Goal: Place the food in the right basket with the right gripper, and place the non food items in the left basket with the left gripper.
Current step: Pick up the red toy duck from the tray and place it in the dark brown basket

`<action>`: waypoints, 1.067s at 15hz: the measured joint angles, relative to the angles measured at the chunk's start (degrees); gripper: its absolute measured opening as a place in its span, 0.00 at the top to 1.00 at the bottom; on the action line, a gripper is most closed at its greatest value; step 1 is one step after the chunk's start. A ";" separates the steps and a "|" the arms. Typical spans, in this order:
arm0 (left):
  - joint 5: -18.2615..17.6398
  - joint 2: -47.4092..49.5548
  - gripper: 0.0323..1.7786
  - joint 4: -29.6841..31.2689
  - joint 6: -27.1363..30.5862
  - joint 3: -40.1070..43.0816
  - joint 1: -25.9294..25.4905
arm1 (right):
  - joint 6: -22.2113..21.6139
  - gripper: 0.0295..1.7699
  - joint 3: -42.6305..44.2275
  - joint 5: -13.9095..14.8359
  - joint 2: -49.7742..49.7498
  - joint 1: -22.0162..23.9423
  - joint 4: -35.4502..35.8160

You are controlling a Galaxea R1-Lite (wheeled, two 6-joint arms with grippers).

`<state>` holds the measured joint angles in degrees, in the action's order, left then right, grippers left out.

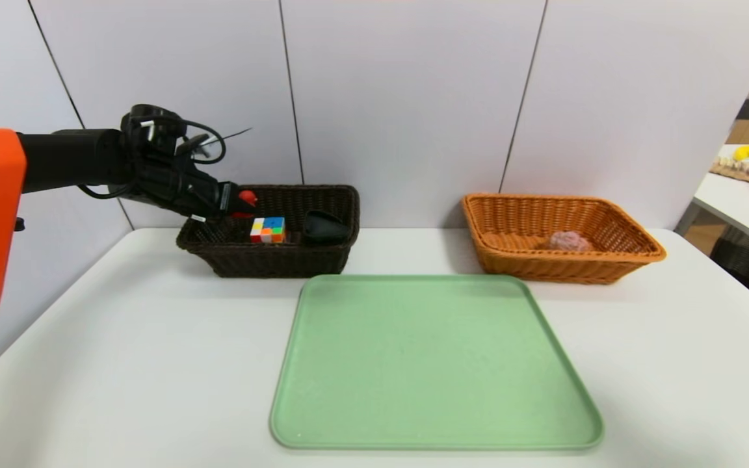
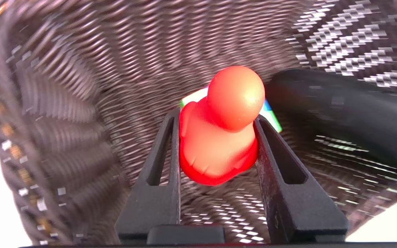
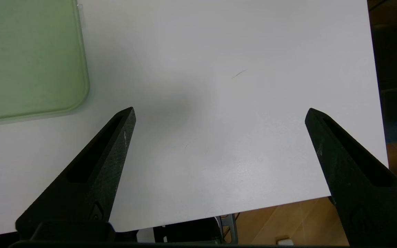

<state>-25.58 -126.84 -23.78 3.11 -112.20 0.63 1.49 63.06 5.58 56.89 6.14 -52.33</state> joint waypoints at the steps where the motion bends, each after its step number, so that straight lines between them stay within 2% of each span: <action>1: 0.06 -0.39 0.64 -0.02 0.00 0.00 -0.04 | 0.00 0.04 0.02 -0.07 0.00 0.00 0.00; 8: 0.33 -1.57 0.63 0.11 0.16 -0.06 -0.15 | -0.04 0.04 0.22 -0.07 0.16 0.00 0.02; 11: 0.35 -1.60 0.44 0.20 0.20 -0.15 -0.15 | -0.04 0.04 0.13 -0.10 0.11 0.00 0.00; 16: 0.35 -1.29 0.25 0.02 0.13 -0.12 -0.11 | -0.01 0.04 -0.02 0.00 -0.09 0.02 -0.11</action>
<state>-25.22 -128.14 -23.76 3.24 -112.32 0.52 1.48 63.04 5.58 56.81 6.17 -52.44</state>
